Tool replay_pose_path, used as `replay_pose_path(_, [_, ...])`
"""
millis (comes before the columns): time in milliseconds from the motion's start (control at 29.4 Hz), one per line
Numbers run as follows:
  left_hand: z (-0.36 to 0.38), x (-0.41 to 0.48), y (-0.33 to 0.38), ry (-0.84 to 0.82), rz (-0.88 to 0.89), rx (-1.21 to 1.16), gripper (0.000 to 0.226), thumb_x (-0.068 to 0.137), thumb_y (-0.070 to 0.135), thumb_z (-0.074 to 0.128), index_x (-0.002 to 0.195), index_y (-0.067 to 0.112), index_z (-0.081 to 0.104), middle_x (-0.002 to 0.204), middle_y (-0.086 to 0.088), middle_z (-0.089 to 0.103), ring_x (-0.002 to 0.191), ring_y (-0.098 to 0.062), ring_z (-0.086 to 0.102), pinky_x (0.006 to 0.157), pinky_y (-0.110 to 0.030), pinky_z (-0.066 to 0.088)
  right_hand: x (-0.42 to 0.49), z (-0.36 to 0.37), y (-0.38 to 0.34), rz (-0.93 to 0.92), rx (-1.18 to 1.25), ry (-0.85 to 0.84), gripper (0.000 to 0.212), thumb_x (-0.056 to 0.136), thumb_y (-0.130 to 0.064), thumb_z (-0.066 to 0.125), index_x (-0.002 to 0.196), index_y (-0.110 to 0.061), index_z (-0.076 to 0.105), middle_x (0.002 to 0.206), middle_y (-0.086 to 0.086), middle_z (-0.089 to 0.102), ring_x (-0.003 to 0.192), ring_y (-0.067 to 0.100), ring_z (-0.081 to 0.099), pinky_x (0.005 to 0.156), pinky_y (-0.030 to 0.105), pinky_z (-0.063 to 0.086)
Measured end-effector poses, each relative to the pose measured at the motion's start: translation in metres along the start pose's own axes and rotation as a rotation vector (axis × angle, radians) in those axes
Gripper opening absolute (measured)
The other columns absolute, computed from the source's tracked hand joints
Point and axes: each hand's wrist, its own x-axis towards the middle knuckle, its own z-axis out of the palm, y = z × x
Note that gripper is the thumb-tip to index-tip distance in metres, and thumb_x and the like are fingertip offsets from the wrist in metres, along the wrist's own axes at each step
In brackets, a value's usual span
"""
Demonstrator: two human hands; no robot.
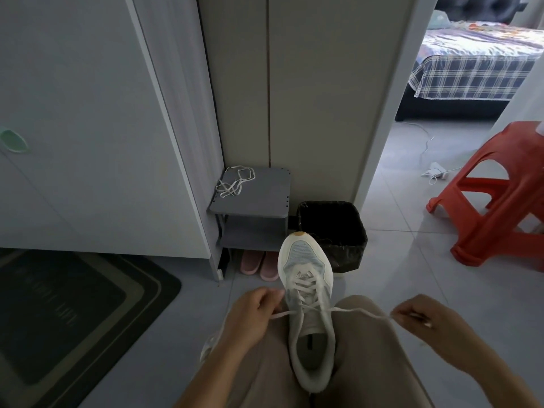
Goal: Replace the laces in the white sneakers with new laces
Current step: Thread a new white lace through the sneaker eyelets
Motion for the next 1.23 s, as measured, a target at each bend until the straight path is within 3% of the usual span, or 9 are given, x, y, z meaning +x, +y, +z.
replay_pose_path(68, [0.002, 0.003, 0.005, -0.072, -0.009, -0.062, 0.008, 0.088, 0.032, 0.059, 0.081, 0.032, 0.063, 0.080, 0.009, 0.067, 0.079, -0.004, 0.062, 0.080, -0.026, 0.048, 0.008, 0.015, -0.006, -0.074, -0.079, -0.020, 0.027, 0.072, -0.067, 0.055, 0.090, -0.048, 0.059, 0.103, -0.016, 0.056, 0.091, 0.001, 0.055, 0.086, 0.013, 0.043])
replay_pose_path(170, [0.005, 0.004, 0.004, -0.124, 0.026, -0.009, 0.015, 0.081, 0.027, 0.069, 0.078, 0.039, 0.061, 0.082, 0.011, 0.066, 0.078, -0.003, 0.060, 0.079, -0.024, 0.048, 0.021, 0.037, -0.026, -0.194, -0.166, 0.059, 0.029, 0.085, -0.038, 0.060, 0.113, -0.031, 0.059, 0.116, -0.015, 0.049, 0.105, 0.003, 0.045, 0.098, 0.026, 0.039])
replay_pose_path(272, [0.006, 0.003, 0.005, -0.137, 0.066, 0.004, 0.018, 0.079, 0.026, 0.071, 0.076, 0.040, 0.060, 0.079, 0.012, 0.065, 0.076, 0.003, 0.059, 0.076, -0.019, 0.048, 0.031, 0.057, -0.049, -0.327, -0.200, -0.045, 0.025, 0.088, -0.038, 0.053, 0.110, -0.028, 0.061, 0.105, -0.019, 0.050, 0.098, -0.001, 0.047, 0.094, 0.021, 0.039])
replay_pose_path(476, [0.012, 0.002, 0.016, -0.066, 0.358, 0.183, 0.015, 0.086, 0.023, 0.063, 0.101, 0.021, 0.066, 0.095, 0.013, 0.053, 0.087, 0.004, 0.053, 0.076, -0.004, 0.038, 0.039, 0.058, -0.065, -0.259, -0.185, -0.106, 0.013, 0.092, -0.026, 0.050, 0.101, -0.024, 0.060, 0.095, -0.013, 0.053, 0.088, 0.003, 0.051, 0.078, 0.011, 0.041])
replay_pose_path(715, [0.010, 0.018, 0.034, -0.205, 0.316, 0.327, 0.022, 0.089, 0.026, 0.059, 0.099, 0.008, 0.068, 0.099, 0.004, 0.044, 0.095, -0.009, 0.047, 0.075, -0.015, 0.032, 0.037, 0.049, -0.071, -0.182, -0.201, -0.234, 0.008, 0.095, -0.024, 0.045, 0.090, -0.024, 0.052, 0.094, -0.007, 0.051, 0.091, 0.011, 0.053, 0.082, 0.020, 0.042])
replay_pose_path(953, [0.015, 0.025, 0.045, -0.195, 0.296, 0.705, 0.033, 0.096, 0.029, 0.046, 0.105, 0.002, 0.062, 0.118, -0.010, 0.049, 0.103, -0.024, 0.050, 0.082, -0.031, 0.038, 0.041, 0.054, -0.076, -0.104, -0.148, -0.234, 0.017, 0.094, -0.025, 0.047, 0.110, -0.022, 0.053, 0.099, -0.008, 0.053, 0.091, 0.009, 0.053, 0.084, 0.019, 0.045])
replay_pose_path(1021, [0.014, 0.029, 0.042, -0.220, 0.280, 0.611, 0.031, 0.095, 0.027, 0.048, 0.101, 0.001, 0.063, 0.121, -0.010, 0.048, 0.102, -0.022, 0.052, 0.082, -0.029, 0.040, 0.040, 0.056, -0.076, -0.130, -0.143, -0.220, 0.013, 0.094, -0.025, 0.049, 0.106, -0.026, 0.055, 0.099, -0.010, 0.055, 0.090, 0.007, 0.054, 0.082, 0.017, 0.045])
replay_pose_path(1123, [0.005, 0.028, 0.035, -0.231, 0.218, 0.308, 0.021, 0.092, 0.020, 0.054, 0.094, 0.003, 0.065, 0.117, -0.003, 0.049, 0.087, -0.004, 0.051, 0.069, -0.008, 0.037, 0.038, 0.059, -0.073, -0.147, -0.134, -0.149, 0.014, 0.093, -0.026, 0.048, 0.103, -0.024, 0.058, 0.100, -0.008, 0.060, 0.090, 0.008, 0.055, 0.082, 0.020, 0.047])
replay_pose_path(1225, [-0.010, 0.024, 0.019, -0.046, 0.160, 0.121, 0.008, 0.091, 0.018, 0.057, 0.092, 0.021, 0.064, 0.101, 0.005, 0.054, 0.083, 0.003, 0.052, 0.070, -0.003, 0.039, 0.039, 0.062, -0.070, -0.125, -0.158, -0.138, 0.015, 0.094, -0.028, 0.045, 0.100, -0.022, 0.058, 0.099, -0.006, 0.060, 0.089, 0.009, 0.056, 0.082, 0.021, 0.047])
